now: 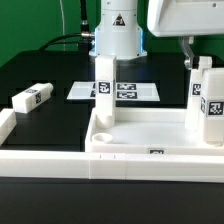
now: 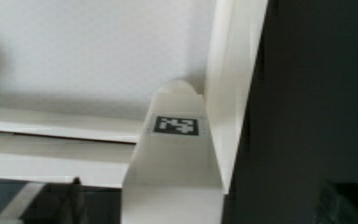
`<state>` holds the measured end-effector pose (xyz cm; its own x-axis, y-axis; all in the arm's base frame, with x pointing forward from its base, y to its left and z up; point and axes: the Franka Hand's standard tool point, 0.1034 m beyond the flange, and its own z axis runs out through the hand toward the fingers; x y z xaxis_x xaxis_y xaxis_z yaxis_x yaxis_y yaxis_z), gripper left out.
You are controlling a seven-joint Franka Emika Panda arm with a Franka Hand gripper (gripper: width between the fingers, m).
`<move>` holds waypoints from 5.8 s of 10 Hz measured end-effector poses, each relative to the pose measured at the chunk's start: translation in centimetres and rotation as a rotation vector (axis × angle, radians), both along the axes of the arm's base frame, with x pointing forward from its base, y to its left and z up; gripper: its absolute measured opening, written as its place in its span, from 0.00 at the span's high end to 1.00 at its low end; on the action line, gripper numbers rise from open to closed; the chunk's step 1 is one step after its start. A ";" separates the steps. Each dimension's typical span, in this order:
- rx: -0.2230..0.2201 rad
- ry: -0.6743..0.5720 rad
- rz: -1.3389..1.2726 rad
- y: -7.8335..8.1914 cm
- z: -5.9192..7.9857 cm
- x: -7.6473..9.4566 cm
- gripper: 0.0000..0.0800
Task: Assemble desk
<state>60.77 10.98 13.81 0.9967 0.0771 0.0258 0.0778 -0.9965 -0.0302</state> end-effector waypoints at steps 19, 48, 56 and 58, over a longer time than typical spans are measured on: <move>0.001 -0.030 -0.316 -0.6 -1.7 1.4 0.64; -0.020 -0.063 -0.028 -0.7 -2.2 1.7 0.19; -0.008 -0.059 -0.199 -0.7 -2.3 1.7 0.64; 0.000 -0.055 -0.339 -0.7 -2.3 1.7 0.64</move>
Offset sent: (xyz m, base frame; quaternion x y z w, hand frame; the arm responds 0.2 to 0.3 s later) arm 0.0213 0.0045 -0.0045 0.0018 0.0057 -0.0048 1.0000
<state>62.47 10.28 11.54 0.9627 -0.2584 0.0801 -0.2563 -0.9660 -0.0350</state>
